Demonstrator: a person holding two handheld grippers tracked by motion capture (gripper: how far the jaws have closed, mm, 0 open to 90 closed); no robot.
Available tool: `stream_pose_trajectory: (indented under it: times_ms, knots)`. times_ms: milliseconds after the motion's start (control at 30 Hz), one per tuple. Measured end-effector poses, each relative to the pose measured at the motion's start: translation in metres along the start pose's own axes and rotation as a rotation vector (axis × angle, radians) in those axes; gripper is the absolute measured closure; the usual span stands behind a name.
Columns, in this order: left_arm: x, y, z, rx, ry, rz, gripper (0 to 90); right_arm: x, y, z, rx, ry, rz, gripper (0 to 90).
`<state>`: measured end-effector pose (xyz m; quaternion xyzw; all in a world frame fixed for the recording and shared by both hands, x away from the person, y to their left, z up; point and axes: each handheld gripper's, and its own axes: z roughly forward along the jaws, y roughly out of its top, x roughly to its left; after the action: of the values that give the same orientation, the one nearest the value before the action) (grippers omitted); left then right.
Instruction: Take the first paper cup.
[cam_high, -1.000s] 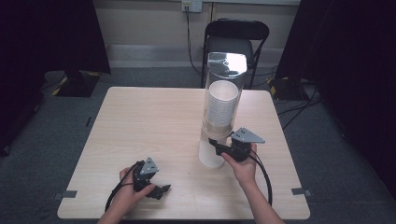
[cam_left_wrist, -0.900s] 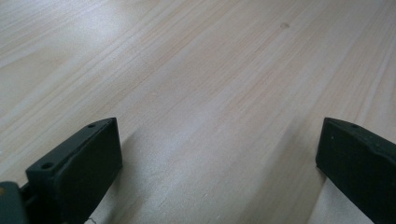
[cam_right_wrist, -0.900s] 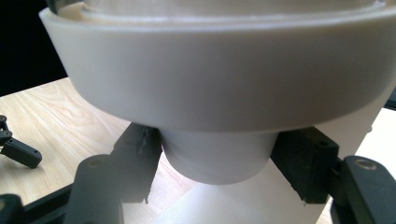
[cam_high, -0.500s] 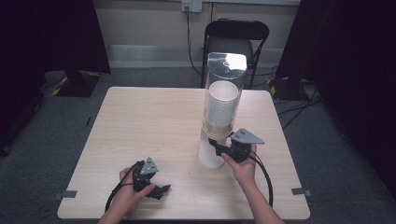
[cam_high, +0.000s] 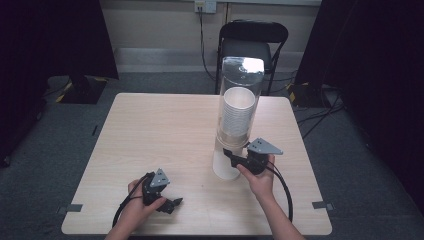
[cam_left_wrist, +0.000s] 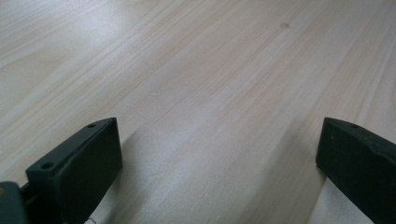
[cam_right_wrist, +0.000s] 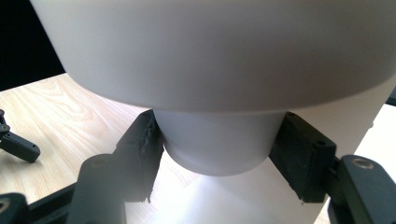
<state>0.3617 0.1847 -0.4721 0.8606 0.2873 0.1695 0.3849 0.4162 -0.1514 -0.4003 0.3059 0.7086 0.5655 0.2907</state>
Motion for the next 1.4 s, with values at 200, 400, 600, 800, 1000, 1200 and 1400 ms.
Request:
stream_pose_trajectory:
  times_ms: [200, 400, 600, 800, 1000, 1200, 1400]
  knots:
    - [0.000, 0.000, 0.000, 0.000, 0.000, 0.000, 0.0, 0.000, -0.001, 0.001, 0.013, 0.003, -0.012, 37.3]
    - [0.000, 0.000, 0.000, -0.001, 0.001, 0.000, 0.0, 0.000, -0.003, 0.001, 0.014, 0.004, -0.010, 37.6]
    - [0.000, 0.000, 0.000, 0.000, 0.000, 0.000, 0.0, -0.001, -0.004, 0.002, 0.014, 0.009, -0.011, 37.9]
    - [0.000, 0.000, 0.000, 0.000, 0.001, 0.000, 0.0, -0.001, -0.005, 0.002, 0.017, 0.015, -0.008, 38.3]
    - [0.000, 0.000, 0.000, -0.002, 0.000, 0.001, 0.0, -0.004, -0.052, 0.013, 0.250, 0.000, -0.007, 38.4]
    - [0.000, 0.001, -0.001, 0.012, 0.005, 0.005, 0.0, -0.010, -0.024, 0.004, 0.236, 0.015, -0.054, 38.2]
    - [0.000, 0.001, -0.001, 0.012, 0.006, 0.004, 0.0, -0.017, -0.046, -0.002, 0.326, 0.014, -0.066, 38.0]
